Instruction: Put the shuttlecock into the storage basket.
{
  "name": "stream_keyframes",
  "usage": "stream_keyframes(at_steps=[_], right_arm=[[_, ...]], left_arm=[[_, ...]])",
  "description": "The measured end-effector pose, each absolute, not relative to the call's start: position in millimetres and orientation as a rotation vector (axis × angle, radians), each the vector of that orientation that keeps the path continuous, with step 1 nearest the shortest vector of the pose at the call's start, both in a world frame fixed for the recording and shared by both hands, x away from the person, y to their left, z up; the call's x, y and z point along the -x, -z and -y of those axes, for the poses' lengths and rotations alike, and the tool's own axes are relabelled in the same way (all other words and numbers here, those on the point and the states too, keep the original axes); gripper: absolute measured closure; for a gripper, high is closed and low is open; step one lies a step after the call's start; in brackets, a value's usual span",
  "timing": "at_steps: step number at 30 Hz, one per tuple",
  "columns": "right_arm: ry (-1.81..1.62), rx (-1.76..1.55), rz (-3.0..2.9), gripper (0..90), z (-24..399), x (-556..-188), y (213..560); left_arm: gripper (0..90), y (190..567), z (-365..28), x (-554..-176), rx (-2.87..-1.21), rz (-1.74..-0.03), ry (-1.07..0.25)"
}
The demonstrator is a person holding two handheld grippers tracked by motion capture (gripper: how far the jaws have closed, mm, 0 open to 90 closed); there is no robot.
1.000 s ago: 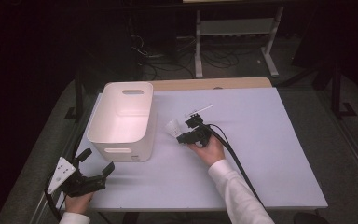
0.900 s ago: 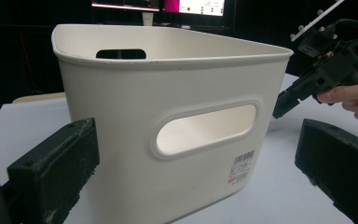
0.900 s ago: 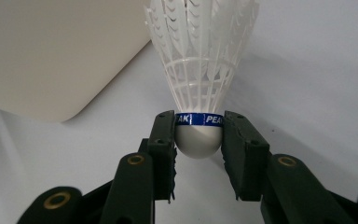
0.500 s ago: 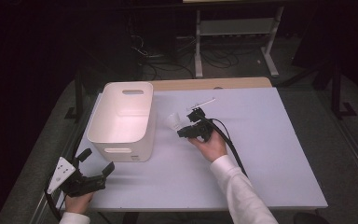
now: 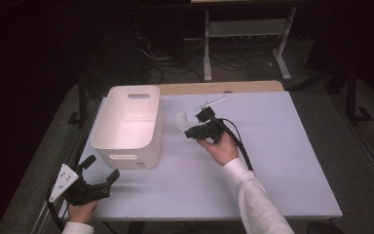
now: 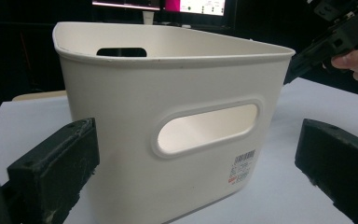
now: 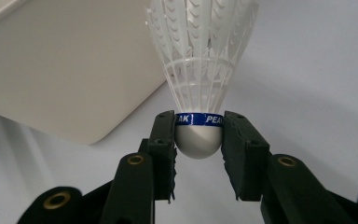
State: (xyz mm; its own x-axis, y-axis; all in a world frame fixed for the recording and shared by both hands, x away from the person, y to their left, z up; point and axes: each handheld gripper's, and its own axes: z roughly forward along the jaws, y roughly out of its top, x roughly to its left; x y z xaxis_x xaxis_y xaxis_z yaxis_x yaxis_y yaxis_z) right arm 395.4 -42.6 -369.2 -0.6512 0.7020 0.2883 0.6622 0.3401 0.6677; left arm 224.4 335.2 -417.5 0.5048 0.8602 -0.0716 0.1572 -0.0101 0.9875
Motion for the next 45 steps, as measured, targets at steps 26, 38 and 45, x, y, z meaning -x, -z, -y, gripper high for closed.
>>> stream_keyframes(at_steps=[26, 38, 45], right_arm=[[-1.287, -1.222, -2.469, 64.2, 42, -393, 328], [-1.297, -1.156, -2.452, 64.2, 38, -391, 307], [-1.310, -1.140, -2.444, 64.3, 33, -390, 300]], left_arm=[[0.0, 418, -335, -225, -1.499, -0.918, -0.703], [0.0, 418, -335, -225, -1.501, -0.916, -0.705], [0.0, 418, -335, -225, -1.500, -0.916, -0.704]])
